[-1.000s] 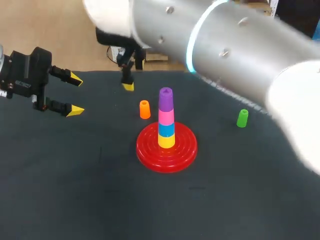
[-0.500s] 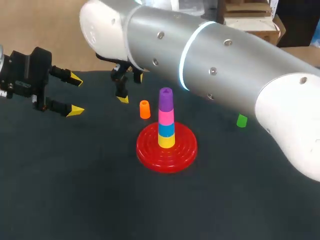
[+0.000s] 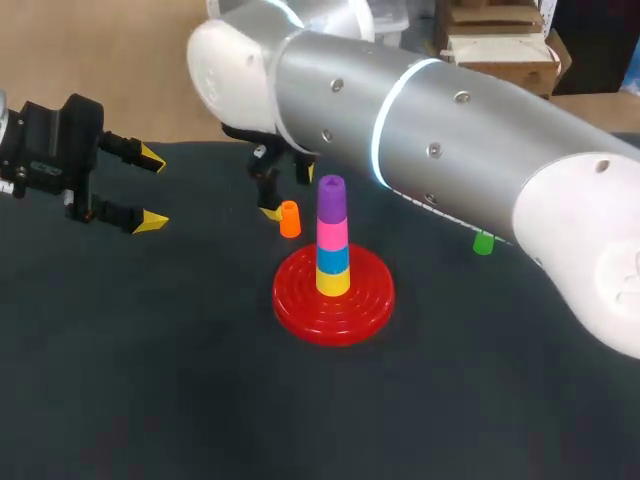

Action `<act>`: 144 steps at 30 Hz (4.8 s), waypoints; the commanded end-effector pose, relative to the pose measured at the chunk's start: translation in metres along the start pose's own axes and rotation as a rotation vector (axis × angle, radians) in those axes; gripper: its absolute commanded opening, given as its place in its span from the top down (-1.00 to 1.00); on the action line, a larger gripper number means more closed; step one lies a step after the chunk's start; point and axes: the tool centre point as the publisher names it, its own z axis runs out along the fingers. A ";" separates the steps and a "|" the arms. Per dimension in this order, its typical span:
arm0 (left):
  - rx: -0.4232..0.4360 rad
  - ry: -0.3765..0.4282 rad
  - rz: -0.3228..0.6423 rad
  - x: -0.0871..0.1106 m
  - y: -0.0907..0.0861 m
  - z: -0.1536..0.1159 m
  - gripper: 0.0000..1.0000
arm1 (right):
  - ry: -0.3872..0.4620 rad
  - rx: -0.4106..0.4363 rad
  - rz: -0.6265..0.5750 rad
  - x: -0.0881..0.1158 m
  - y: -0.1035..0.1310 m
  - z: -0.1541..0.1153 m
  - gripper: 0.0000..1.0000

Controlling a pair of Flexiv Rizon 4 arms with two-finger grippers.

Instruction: Pick up and stack the cylinders on the red base in this order: pink,purple,orange,green

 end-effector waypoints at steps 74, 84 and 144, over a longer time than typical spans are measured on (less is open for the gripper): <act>-0.001 0.001 0.002 0.001 0.000 0.000 -1.00 | 0.211 -0.105 0.006 -0.020 -0.025 0.031 1.00; -0.001 0.001 0.002 0.001 0.000 0.000 -1.00 | 0.171 -0.002 -0.013 -0.007 -0.036 -0.042 1.00; -0.001 0.001 0.002 0.001 0.000 0.000 -1.00 | -0.247 0.171 -0.305 0.119 0.080 -0.171 1.00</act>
